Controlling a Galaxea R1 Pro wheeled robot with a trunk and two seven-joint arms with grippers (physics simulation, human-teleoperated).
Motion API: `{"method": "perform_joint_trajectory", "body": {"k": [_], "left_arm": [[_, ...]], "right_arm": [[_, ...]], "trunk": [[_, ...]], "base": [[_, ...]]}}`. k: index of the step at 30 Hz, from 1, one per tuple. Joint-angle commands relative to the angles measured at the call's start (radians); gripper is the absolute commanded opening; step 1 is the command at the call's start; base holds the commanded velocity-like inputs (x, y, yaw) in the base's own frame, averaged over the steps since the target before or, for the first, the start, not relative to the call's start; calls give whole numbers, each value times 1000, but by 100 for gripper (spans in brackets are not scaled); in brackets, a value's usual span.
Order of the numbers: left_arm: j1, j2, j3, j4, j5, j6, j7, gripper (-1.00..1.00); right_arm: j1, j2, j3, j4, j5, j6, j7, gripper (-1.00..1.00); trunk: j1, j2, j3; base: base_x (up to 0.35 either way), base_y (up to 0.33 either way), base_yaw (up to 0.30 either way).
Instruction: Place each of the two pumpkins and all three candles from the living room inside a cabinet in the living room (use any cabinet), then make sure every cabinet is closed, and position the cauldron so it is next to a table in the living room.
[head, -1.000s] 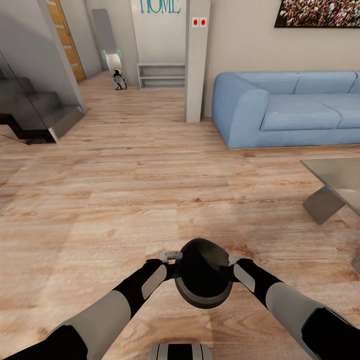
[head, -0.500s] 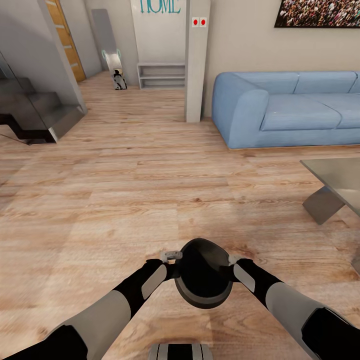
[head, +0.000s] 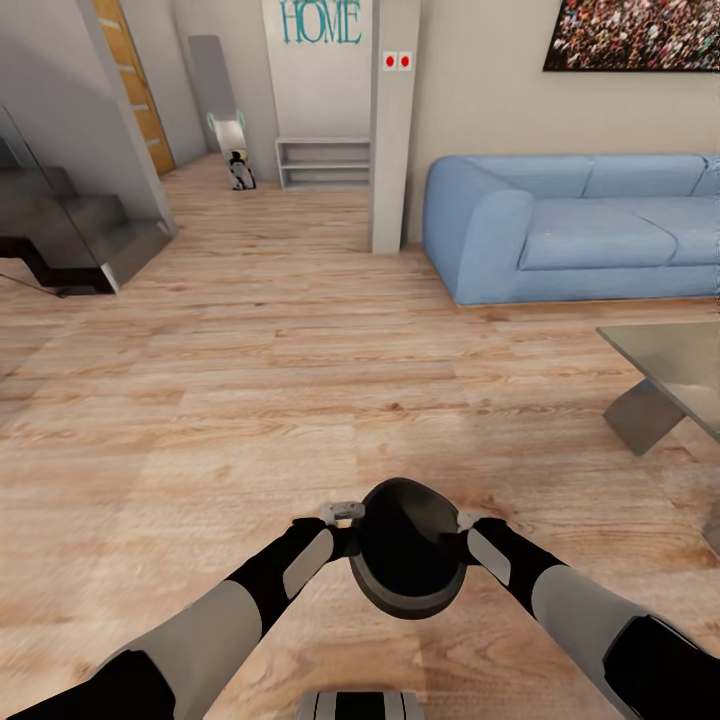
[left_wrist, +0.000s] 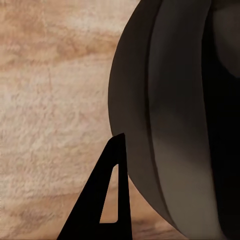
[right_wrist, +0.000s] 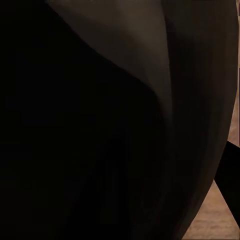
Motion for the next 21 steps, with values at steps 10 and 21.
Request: {"method": "perform_joint_trajectory", "body": {"k": [10,21], "left_arm": [[-1,0,-6,0,6,3,10,-100],[-1,0,-6,0,8,5,10,-100]], "right_arm": [[-1,-1,1,-4,-15,3,-8,-100],[-1,-1,1,-5,-16,3,-8,-100]], "trunk": [[-5,2,38],[-10,5,81]], "base": [[0,0,0],[0,0,0]]}}
